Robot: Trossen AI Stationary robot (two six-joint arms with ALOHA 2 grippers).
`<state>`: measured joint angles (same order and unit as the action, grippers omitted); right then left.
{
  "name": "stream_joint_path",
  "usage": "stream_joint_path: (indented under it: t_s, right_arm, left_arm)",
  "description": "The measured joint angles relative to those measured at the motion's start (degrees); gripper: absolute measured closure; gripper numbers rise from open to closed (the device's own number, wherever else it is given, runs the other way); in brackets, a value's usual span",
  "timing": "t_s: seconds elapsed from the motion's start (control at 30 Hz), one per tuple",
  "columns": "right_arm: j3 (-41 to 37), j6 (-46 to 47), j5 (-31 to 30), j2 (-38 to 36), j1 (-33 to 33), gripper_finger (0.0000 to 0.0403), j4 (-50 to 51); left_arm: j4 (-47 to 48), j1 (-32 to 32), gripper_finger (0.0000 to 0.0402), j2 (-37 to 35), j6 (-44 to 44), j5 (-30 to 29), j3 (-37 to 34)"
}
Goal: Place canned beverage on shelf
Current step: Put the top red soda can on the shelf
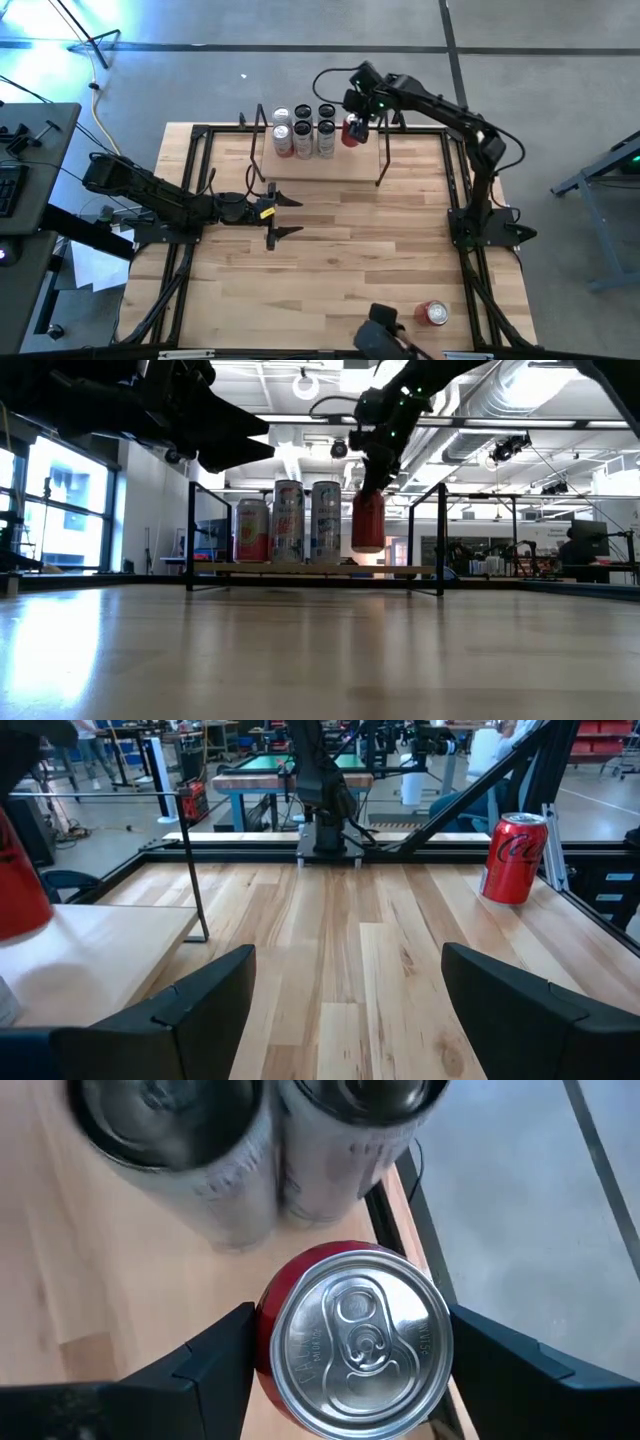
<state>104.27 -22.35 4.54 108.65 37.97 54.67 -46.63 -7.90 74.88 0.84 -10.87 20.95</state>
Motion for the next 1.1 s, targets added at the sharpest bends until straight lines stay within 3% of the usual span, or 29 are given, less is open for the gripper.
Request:
stream_joint_path:
  t_s: [0.9,1.1]
  right_arm:
    - [-2.4,-3.7,-0.1,2.5,2.9,0.0134,-2.9]
    - [-2.4,-3.4,-3.5,2.3,2.9,0.0065,-3.5]
  left_arm:
    - [-0.1,0.0,0.0092,0.0,-1.0,0.0,0.0]
    - [-0.1,0.0,0.0092,0.0,-1.0,0.0,0.0]
